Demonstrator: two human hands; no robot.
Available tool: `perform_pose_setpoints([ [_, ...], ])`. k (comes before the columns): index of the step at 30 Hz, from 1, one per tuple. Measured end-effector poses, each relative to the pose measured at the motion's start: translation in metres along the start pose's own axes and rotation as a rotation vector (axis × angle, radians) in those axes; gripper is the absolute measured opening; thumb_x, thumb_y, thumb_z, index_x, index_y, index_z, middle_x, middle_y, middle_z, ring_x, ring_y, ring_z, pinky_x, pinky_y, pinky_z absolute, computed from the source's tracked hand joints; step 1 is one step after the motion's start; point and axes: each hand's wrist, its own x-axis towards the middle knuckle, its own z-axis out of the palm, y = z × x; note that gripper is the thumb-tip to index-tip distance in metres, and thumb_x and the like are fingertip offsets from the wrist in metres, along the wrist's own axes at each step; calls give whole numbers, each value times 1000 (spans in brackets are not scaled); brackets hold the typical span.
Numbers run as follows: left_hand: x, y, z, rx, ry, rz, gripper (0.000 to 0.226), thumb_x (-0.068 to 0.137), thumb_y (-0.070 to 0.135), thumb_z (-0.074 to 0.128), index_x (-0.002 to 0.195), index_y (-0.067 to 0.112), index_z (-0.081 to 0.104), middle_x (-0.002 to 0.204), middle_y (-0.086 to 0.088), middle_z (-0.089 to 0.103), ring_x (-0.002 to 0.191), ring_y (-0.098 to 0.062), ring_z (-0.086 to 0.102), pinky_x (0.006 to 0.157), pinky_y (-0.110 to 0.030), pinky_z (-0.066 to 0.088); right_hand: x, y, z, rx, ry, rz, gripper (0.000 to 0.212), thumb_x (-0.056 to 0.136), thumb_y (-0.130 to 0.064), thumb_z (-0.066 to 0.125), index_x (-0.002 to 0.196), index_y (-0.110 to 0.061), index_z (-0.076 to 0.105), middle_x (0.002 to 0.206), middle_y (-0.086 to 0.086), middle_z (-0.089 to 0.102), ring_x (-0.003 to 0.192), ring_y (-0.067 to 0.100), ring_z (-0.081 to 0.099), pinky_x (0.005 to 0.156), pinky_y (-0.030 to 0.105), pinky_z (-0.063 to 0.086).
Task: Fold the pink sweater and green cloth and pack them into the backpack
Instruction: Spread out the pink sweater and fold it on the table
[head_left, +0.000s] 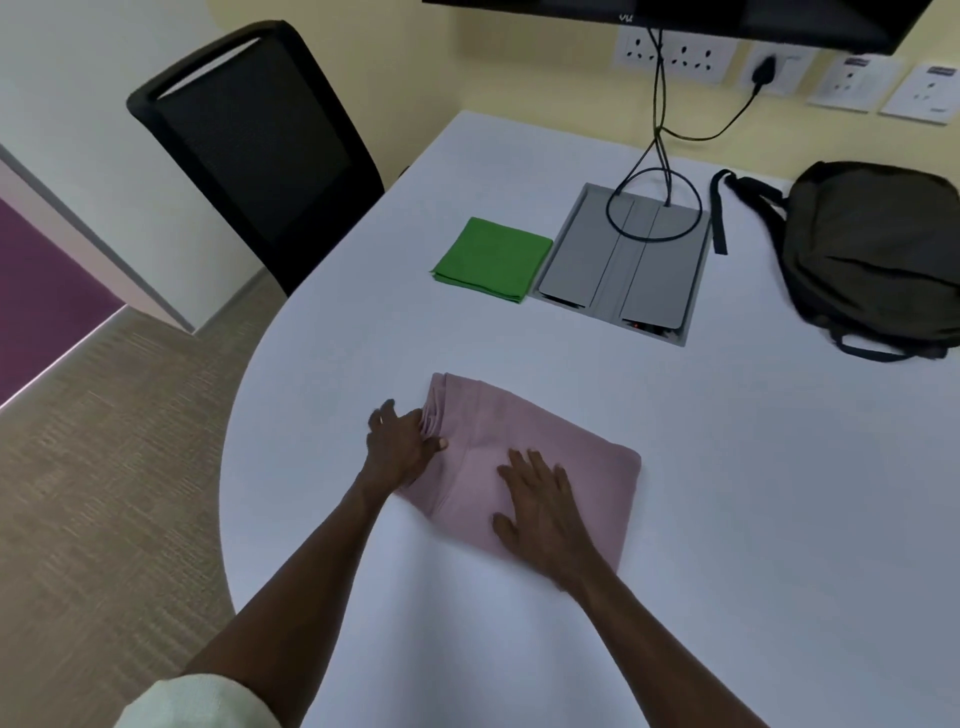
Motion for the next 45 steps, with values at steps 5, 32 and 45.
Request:
perform_pose_setpoints([
  [5,3,-2,3,-155,-125,-1,48,97,45,54,126,6,51,128,-16,61,112,-37,58,86,-35,43,-8,19,4,-145,-52,-12,87,85,-75,37,155,-25,27,164,7,5,152,33,1,115,68,-2],
  [32,6,49,65,331,145,462,85,86,84,15,155,36,23,165,2,10,153,-32,2,117,-66,-1,2,40,4,-160,42,280,128,62,-101,31,157,-17,18,164,17,5,151,41,-1,108,77,-1],
  [45,45,17,54,102,143,397,82,83,84,30,152,38,32,164,-1,20,151,-36,11,108,-66,34,9,53,21,-157,55,329,112,72,-95,30,158,-24,16,166,11,1,152,35,-2,109,75,5],
])
